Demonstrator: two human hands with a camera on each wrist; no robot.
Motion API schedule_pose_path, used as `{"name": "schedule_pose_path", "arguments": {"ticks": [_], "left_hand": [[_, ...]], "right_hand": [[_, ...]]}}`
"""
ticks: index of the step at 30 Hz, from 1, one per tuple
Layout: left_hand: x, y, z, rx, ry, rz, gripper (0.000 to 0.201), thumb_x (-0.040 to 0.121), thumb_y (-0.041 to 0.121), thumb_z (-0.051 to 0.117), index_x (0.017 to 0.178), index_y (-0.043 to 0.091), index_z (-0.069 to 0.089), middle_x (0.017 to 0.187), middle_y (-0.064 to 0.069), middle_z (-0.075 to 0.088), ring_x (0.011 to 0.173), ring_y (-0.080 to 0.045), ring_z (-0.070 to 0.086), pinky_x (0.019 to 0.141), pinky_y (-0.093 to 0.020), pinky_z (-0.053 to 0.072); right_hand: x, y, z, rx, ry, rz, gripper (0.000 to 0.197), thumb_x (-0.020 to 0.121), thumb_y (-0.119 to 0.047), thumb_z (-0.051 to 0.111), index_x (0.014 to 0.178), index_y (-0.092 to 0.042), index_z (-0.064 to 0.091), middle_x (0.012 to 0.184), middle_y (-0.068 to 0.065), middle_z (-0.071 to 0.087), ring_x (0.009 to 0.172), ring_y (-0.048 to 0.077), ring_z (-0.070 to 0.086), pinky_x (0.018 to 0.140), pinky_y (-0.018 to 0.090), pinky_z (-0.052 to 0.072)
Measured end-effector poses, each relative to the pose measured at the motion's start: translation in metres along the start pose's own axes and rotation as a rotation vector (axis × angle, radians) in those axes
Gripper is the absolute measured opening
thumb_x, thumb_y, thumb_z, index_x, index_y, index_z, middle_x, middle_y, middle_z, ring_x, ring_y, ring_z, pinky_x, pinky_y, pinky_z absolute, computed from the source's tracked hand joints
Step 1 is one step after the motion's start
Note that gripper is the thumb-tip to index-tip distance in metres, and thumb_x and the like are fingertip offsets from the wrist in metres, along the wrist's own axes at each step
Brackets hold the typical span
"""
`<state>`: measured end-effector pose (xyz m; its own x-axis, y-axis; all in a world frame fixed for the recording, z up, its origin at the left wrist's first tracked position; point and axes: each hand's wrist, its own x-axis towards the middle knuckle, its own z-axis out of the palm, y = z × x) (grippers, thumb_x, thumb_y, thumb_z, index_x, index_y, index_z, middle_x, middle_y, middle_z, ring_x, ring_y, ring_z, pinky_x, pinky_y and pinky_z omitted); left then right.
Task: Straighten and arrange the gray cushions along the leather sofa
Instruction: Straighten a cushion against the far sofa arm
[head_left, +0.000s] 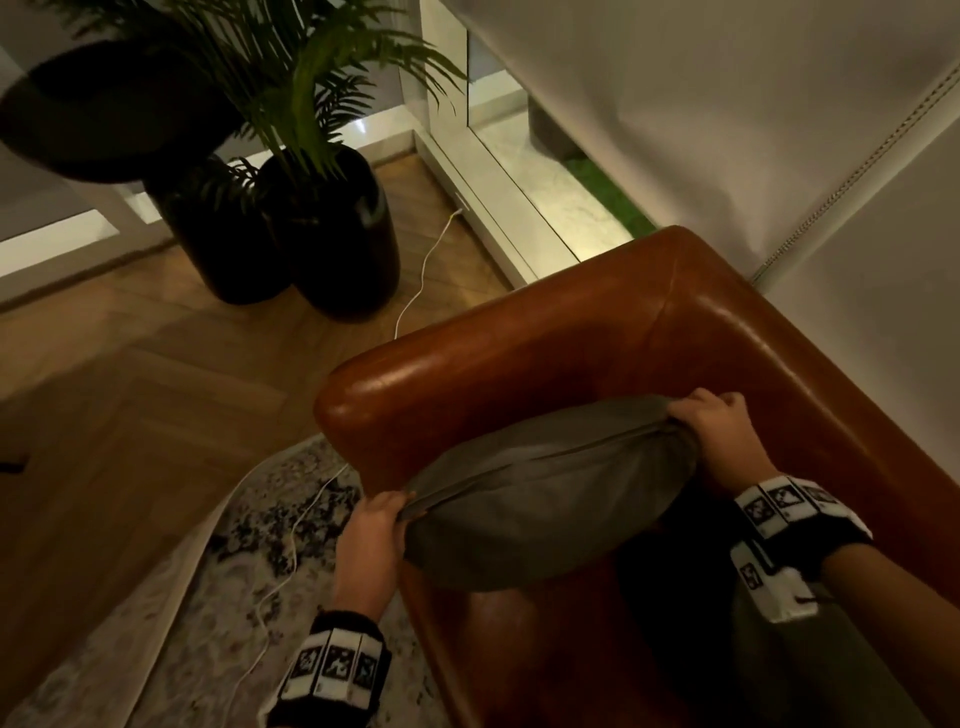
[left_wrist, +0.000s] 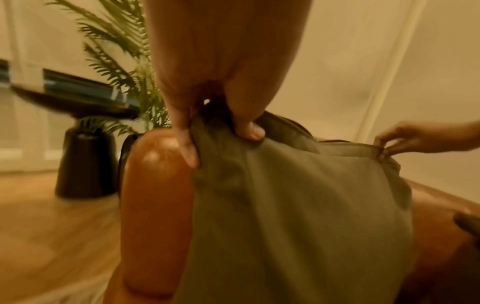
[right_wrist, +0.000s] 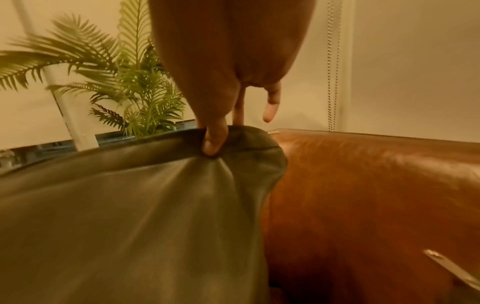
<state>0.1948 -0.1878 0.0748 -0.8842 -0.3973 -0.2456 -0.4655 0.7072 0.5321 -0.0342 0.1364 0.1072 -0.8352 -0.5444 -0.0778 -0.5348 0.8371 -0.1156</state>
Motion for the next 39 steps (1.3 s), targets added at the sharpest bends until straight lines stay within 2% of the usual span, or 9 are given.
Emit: {"name": "schedule_pose_path", "arguments": {"ticks": [6,9,12,15,19,24,30,34,39], "left_hand": [[-0.013,-0.009,0.01,-0.05,-0.191,-0.2,0.055,0.093,0.047,0.043,0.144,0.035,0.027,0.158,0.0,0.009,0.144,-0.03,0.009,0.115,-0.047,0.016],[-0.018,-0.003,0.009,-0.305,-0.053,-0.376,0.065,0.089,0.061,0.033,0.146,0.03,0.026,0.157,0.001,0.007,0.144,-0.029,0.005,0.115,-0.051,0.011],[-0.025,-0.005,0.018,-0.359,0.003,-0.522,0.063,0.088,0.058,0.04,0.119,0.004,0.051,0.123,-0.018,0.049,0.116,-0.035,0.047,0.095,-0.045,0.042],[-0.025,-0.01,0.024,-0.398,0.014,-0.533,0.052,0.086,0.054,0.048,0.075,0.003,0.058,0.069,-0.009,0.057,0.065,-0.025,0.055,0.057,-0.032,0.041],[-0.016,-0.009,0.033,-0.496,0.125,-0.529,0.035,0.087,0.032,0.062,0.067,0.005,0.054,0.063,-0.011,0.053,0.068,-0.032,0.056,0.059,-0.035,0.039],[-0.005,-0.005,0.031,-0.511,0.158,-0.481,0.029,0.088,0.03,0.061,0.093,0.002,0.064,0.089,-0.018,0.066,0.086,-0.033,0.061,0.075,-0.04,0.048],[0.015,-0.003,0.016,-0.517,0.288,-0.55,0.036,0.094,0.024,0.051,0.109,-0.009,0.056,0.108,-0.03,0.061,0.104,-0.043,0.055,0.086,-0.043,0.041],[0.011,0.025,0.028,-0.715,0.196,-0.672,0.055,0.096,0.047,0.035,0.13,0.005,0.044,0.134,-0.021,0.049,0.125,-0.039,0.045,0.105,-0.047,0.036],[-0.003,0.029,0.008,-0.635,0.407,-0.536,0.043,0.095,0.041,0.043,0.103,0.001,0.056,0.097,-0.012,0.056,0.095,-0.026,0.055,0.084,-0.037,0.041]], "right_hand": [[0.003,0.007,0.033,0.202,-0.285,0.099,0.03,0.083,-0.002,0.058,0.112,-0.009,0.062,0.125,0.014,0.053,0.124,0.034,0.041,0.101,0.043,0.026],[-0.004,0.018,0.023,0.616,-0.124,0.373,0.044,0.084,0.001,0.057,0.127,-0.009,0.054,0.136,0.019,0.043,0.128,0.034,0.039,0.106,0.042,0.029],[-0.006,0.025,0.018,0.596,-0.081,0.671,0.046,0.09,-0.025,0.057,0.131,-0.005,0.049,0.132,0.022,0.049,0.122,0.037,0.046,0.102,0.04,0.035],[-0.003,0.028,0.02,0.655,-0.276,0.747,0.052,0.084,-0.036,0.063,0.121,-0.001,0.054,0.112,0.017,0.06,0.107,0.034,0.057,0.093,0.044,0.048],[0.005,0.016,0.015,0.98,-0.346,0.821,0.026,0.085,-0.015,0.064,0.103,0.002,0.058,0.088,0.01,0.062,0.082,0.02,0.06,0.059,0.021,0.052],[0.016,-0.004,0.015,0.597,-0.281,0.505,0.027,0.081,-0.02,0.07,0.101,-0.003,0.065,0.09,0.007,0.062,0.088,0.021,0.057,0.072,0.027,0.039],[0.015,0.005,0.019,0.576,0.003,0.698,0.032,0.089,-0.023,0.06,0.11,0.002,0.06,0.114,0.022,0.061,0.112,0.038,0.052,0.089,0.037,0.04],[0.014,-0.031,0.024,0.723,-0.029,0.718,0.034,0.093,-0.037,0.05,0.093,-0.003,0.055,0.09,0.012,0.055,0.096,0.031,0.054,0.076,0.032,0.035],[-0.001,-0.024,0.008,0.533,0.176,0.396,0.034,0.094,-0.025,0.05,0.075,0.003,0.056,0.066,0.016,0.055,0.062,0.03,0.053,0.06,0.031,0.032]]}}
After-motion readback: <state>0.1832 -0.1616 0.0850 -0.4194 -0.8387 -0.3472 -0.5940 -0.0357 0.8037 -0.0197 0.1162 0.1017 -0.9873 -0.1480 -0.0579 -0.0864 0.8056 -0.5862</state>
